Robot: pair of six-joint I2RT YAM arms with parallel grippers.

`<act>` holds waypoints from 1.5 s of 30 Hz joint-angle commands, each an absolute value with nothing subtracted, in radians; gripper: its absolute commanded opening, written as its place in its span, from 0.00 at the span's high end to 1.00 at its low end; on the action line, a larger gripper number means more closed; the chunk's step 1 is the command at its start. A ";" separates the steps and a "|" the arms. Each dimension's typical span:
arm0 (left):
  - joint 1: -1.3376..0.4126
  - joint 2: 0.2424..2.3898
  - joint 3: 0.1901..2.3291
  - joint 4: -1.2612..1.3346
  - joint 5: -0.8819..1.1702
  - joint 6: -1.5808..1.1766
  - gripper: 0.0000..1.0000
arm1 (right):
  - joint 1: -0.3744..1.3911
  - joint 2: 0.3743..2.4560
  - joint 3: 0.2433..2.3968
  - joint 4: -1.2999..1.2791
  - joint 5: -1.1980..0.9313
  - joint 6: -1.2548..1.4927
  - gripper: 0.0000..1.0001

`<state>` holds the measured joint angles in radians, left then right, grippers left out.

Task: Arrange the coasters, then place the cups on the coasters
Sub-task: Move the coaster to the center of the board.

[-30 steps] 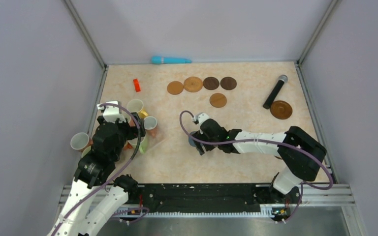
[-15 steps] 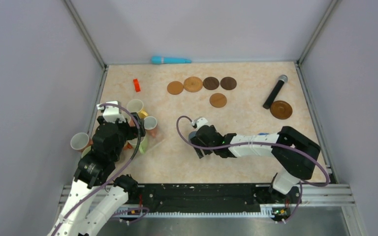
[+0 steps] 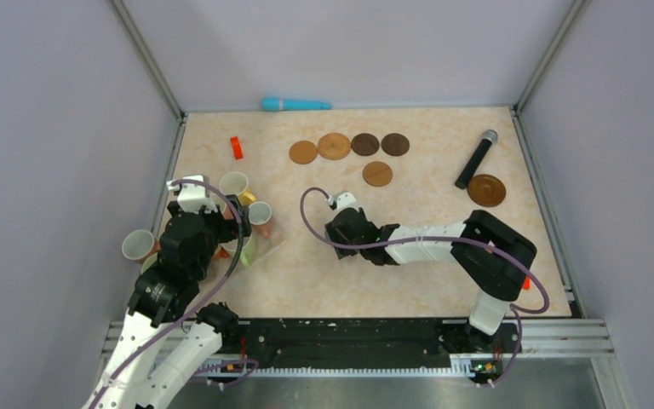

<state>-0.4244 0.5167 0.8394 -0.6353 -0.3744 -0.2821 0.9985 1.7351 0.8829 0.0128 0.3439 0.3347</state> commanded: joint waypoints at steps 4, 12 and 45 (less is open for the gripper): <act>-0.425 0.507 0.836 -0.597 -0.390 -0.285 0.06 | 0.902 1.809 0.890 0.026 0.334 0.285 0.42; -0.424 0.514 0.835 -0.597 -0.391 -0.283 0.06 | 0.831 1.898 0.958 0.069 0.283 0.248 0.43; -0.425 0.515 0.836 -0.595 -0.380 -0.285 0.05 | 0.682 2.109 1.252 -0.031 0.391 0.309 0.47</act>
